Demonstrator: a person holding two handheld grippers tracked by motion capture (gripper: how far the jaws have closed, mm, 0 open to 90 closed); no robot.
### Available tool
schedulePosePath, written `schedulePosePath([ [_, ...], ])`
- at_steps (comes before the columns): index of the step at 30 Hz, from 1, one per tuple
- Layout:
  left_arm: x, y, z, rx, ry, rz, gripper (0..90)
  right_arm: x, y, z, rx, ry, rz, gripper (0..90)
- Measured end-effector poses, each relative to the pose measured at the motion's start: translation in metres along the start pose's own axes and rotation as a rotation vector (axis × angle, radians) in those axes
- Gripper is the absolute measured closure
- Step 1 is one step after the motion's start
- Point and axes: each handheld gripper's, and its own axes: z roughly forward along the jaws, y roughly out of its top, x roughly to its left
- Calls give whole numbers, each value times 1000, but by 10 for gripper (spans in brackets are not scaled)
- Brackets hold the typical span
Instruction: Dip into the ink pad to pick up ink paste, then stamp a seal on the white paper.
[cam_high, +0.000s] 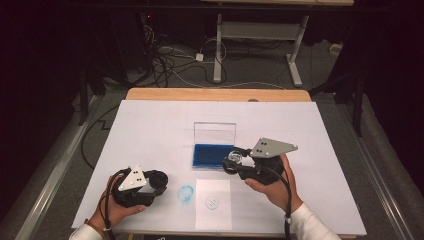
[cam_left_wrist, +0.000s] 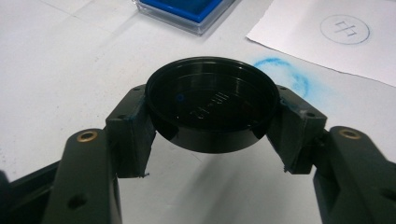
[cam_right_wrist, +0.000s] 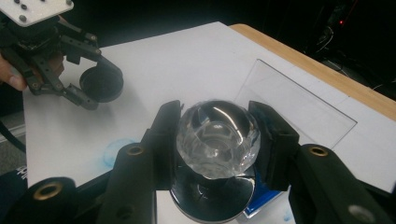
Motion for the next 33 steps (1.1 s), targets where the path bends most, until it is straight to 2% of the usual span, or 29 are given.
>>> schedulePosePath([
  [6, -10, 3, 3, 10, -14, 33, 365, 8, -4, -1, 8, 9, -8, 572],
  [13, -13, 7, 11, 5, -44, 35, 365, 14, -5, 3, 6, 33, -11, 572],
  [17, -18, 14, 18, -6, -72, 38, 365, 19, -4, 5, 5, 44, -21, 572],
  [23, -26, 26, 28, -8, -100, 76, 365, 23, -6, 7, 10, 59, -24, 572],
  [25, -27, 29, 30, -14, -109, 75, 365, 23, -6, 8, 7, 63, -21, 572],
  [29, -30, 31, 29, -17, -105, 91, 365, 26, -5, 7, 4, 70, -29, 572],
  [33, -29, 30, 27, -19, -97, 81, 365, 30, -5, 9, 10, 77, -32, 572],
])
